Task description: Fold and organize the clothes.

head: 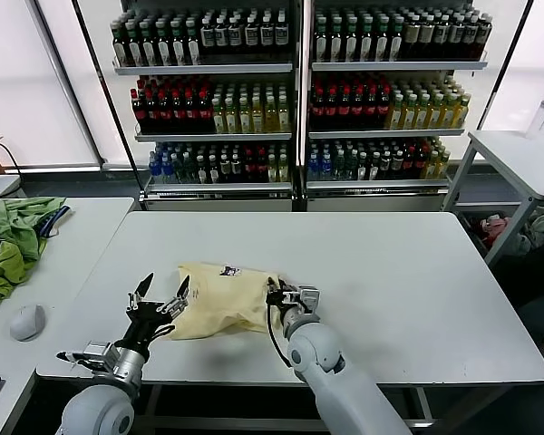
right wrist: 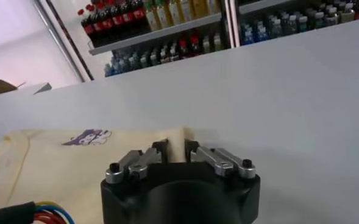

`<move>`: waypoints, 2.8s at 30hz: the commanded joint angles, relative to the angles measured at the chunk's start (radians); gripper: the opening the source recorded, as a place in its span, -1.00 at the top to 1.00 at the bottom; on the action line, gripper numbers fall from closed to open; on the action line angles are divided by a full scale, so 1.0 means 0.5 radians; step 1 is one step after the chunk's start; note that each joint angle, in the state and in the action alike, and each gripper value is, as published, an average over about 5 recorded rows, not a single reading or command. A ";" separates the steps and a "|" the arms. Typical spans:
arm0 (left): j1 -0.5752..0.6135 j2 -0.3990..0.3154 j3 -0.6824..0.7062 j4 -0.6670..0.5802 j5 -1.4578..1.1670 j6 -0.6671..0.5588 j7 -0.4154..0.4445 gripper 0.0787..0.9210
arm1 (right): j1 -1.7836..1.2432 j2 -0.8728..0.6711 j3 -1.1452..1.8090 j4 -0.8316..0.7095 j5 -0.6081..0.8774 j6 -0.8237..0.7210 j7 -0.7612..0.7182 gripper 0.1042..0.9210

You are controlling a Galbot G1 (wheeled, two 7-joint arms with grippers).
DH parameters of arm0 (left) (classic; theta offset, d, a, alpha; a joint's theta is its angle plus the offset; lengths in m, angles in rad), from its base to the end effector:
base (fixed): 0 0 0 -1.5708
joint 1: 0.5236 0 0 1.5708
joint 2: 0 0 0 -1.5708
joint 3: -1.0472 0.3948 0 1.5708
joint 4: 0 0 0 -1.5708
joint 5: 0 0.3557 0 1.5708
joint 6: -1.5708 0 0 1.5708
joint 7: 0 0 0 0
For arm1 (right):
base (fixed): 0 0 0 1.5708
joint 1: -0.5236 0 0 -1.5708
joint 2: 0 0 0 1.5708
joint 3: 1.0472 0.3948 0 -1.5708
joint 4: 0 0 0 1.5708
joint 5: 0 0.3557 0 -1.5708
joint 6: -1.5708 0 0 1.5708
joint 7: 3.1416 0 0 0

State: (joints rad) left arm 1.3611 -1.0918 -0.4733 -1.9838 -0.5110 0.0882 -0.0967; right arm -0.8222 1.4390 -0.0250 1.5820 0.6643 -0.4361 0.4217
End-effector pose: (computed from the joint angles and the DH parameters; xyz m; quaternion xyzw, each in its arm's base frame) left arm 0.2381 0.1016 -0.3204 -0.0678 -0.9967 0.0326 0.0317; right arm 0.3877 0.1325 -0.3337 0.1227 -0.9595 -0.1144 0.2262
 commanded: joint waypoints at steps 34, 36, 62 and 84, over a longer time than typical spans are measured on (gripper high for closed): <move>-0.046 -0.009 0.072 0.026 0.084 0.032 -0.007 -0.77 | -0.388 -0.710 0.657 0.225 -0.896 0.710 -0.485 0.12; -0.036 -0.014 0.076 0.017 0.091 0.031 -0.008 -0.77 | -0.537 -0.714 0.749 0.358 -0.873 0.730 -0.468 -0.01; 0.057 -0.079 0.100 -0.070 0.151 0.025 -0.004 -0.77 | -1.082 -0.750 1.075 0.943 -0.706 0.776 -0.484 -0.76; 0.090 -0.090 0.079 -0.118 0.176 0.030 0.001 -0.77 | -1.016 -0.749 1.031 0.885 -0.710 0.720 -0.450 -0.76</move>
State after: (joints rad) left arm 1.4059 -1.1365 -0.4339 -2.0395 -0.4241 0.1021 -0.0966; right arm -1.3281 1.0656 0.4914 2.0249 0.3130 -0.0756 0.1920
